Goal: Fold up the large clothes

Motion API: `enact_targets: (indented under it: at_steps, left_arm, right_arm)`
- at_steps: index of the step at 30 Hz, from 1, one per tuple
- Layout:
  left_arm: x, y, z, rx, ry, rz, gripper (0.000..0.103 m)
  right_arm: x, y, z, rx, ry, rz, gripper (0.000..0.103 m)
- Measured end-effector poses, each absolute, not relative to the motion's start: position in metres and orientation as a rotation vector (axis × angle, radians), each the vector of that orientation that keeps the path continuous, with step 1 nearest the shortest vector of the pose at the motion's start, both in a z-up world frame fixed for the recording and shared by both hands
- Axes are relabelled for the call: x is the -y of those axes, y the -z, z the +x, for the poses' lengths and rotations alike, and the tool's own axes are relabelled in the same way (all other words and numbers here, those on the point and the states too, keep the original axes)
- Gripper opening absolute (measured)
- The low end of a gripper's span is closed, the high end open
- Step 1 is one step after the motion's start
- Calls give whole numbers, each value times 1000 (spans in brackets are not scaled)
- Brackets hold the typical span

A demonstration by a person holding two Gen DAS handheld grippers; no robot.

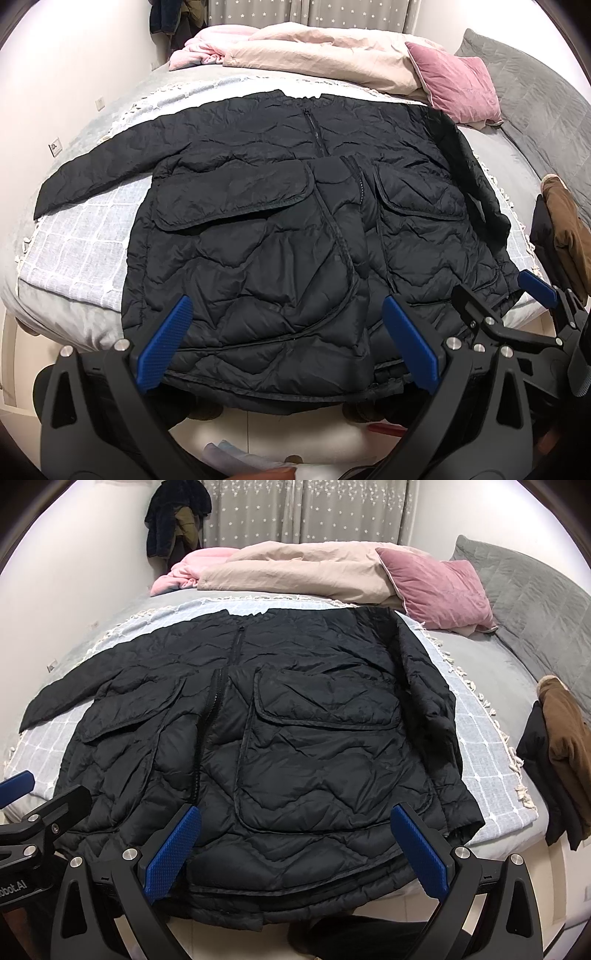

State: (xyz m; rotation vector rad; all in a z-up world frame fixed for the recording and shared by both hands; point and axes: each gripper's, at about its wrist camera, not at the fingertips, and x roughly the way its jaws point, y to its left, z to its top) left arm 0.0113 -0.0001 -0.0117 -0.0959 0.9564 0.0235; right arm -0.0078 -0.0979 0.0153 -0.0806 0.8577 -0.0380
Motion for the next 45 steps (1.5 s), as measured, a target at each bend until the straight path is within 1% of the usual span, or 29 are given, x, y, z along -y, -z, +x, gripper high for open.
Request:
enact_targets:
  at_steps: [10,17,22,27,31,34,38,45]
  left_arm:
    - [-3,12,21,-968,-21,-117,102]
    - [-14,8,44,-953,-14,-181,102]
    - [-29,8,74,-1014,42,-213,102]
    - [-42,-14,110,-980,80,-38,102]
    - [-65,-23,146,-987,71,29,102]
    - [-87,-26,180,-1006,58,61,102]
    - [-111,-17,237,-1044,52,121,102]
    - [-147,25,338,-1107,60,219,102]
  right_arm:
    - [100,-19,1,-846,31,-56,103]
    - [104,-34,21,-806,27,-43,103]
    - [110,-42,49,-785,10,-76,103]
    - [120,-53,99,-852,-101,-112,103]
    - [125,-64,143,-910,-194,-178,103]
    - [136,-70,182,-963,-257,-162,103]
    - [152,-69,236,-1014,-248,-164,103]
    - [179,-45,334,-1095,-246,-186,103]
